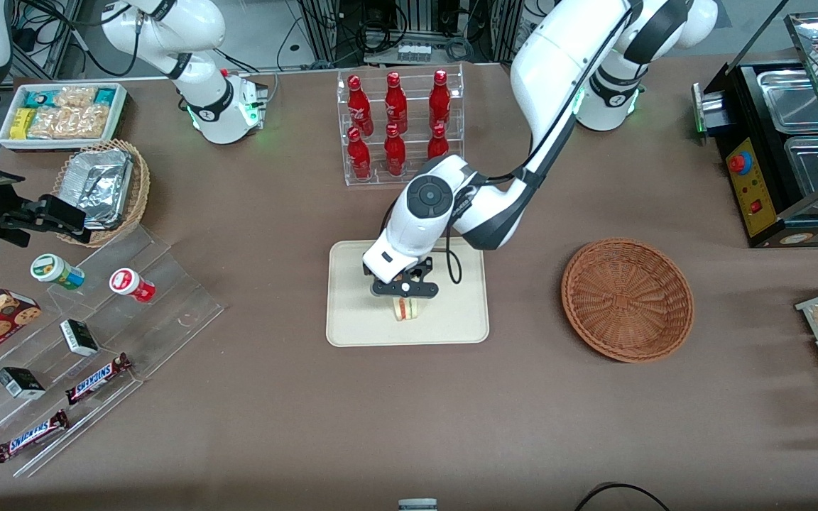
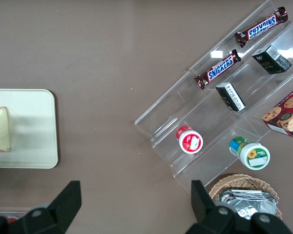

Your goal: Place sandwich from basket to tray

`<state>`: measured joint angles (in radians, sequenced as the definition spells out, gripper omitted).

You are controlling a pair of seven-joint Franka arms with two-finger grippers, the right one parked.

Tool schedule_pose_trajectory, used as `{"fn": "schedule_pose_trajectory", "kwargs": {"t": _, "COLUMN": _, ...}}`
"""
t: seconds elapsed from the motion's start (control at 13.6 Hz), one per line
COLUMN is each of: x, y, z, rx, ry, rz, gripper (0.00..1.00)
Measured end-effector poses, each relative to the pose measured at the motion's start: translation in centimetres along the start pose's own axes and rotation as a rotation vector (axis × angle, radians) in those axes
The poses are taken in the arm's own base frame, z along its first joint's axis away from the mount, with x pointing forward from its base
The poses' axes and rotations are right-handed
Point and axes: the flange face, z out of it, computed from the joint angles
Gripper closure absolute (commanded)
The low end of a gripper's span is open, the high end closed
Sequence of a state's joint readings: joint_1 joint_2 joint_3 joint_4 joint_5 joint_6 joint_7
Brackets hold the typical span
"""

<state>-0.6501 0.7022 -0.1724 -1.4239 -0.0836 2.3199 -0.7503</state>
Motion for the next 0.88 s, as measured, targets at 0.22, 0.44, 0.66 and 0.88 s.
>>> {"fn": "schedule_pose_trajectory", "kwargs": {"t": 0.22, "x": 1.1, "y": -0.5, "z": -6.0, "rx": -0.009, "ry": -0.01, "rz": -0.036, "gripper": 0.02}}
{"fn": "schedule_pose_trajectory", "kwargs": {"t": 0.44, "x": 2.4, "y": -2.7, "z": -11.8, "rx": 0.028, "ry": -0.033, "rz": -0.071, "gripper": 0.02}}
{"fn": "schedule_pose_trajectory", "kwargs": {"t": 0.66, "x": 3.2, "y": -6.5, "z": -18.0, "rx": 0.095, "ry": -0.082, "rz": -0.121, "gripper": 0.01}}
{"fn": "schedule_pose_trajectory", "kwargs": {"t": 0.88, "x": 4.7, "y": -13.1, "z": -25.1, "rx": 0.164, "ry": -0.122, "rz": -0.21, "gripper": 0.01}}
